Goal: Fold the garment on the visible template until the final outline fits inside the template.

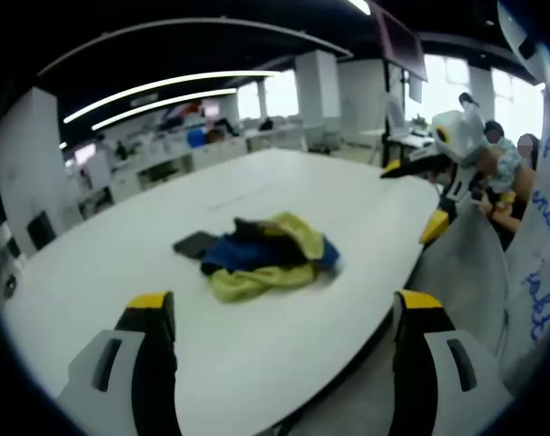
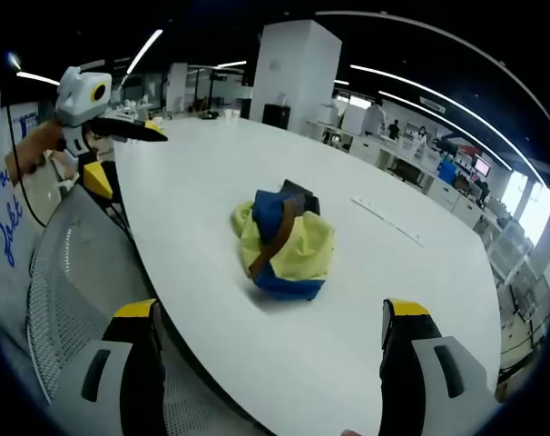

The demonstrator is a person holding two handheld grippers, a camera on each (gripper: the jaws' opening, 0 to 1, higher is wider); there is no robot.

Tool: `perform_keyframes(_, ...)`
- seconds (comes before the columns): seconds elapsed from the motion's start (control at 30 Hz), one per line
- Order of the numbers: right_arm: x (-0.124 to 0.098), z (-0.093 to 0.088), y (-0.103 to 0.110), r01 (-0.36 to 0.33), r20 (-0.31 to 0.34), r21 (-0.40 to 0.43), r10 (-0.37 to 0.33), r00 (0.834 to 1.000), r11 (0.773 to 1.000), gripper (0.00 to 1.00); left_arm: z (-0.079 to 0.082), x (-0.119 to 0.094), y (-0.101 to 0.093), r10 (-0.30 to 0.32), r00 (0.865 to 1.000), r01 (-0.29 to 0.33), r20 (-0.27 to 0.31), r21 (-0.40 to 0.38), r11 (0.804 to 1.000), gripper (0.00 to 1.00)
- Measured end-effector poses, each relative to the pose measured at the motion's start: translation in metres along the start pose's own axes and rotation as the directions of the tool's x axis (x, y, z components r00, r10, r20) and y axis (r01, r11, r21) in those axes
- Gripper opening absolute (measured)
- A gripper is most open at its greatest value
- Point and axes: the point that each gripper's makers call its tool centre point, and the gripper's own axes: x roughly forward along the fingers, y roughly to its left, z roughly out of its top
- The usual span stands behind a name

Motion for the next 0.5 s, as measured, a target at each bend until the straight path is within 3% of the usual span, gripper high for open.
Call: perform_keyframes(0.5, -0.0015, -0.0027, -0.0016, 0.011, -0.005, 0.001, -0.011, 1.000, 1.000, 1.00, 0.0016, -0.0007, 0.0006, 0.003, 1.000, -0.003, 0.006, -0.001, 1.000, 0.96)
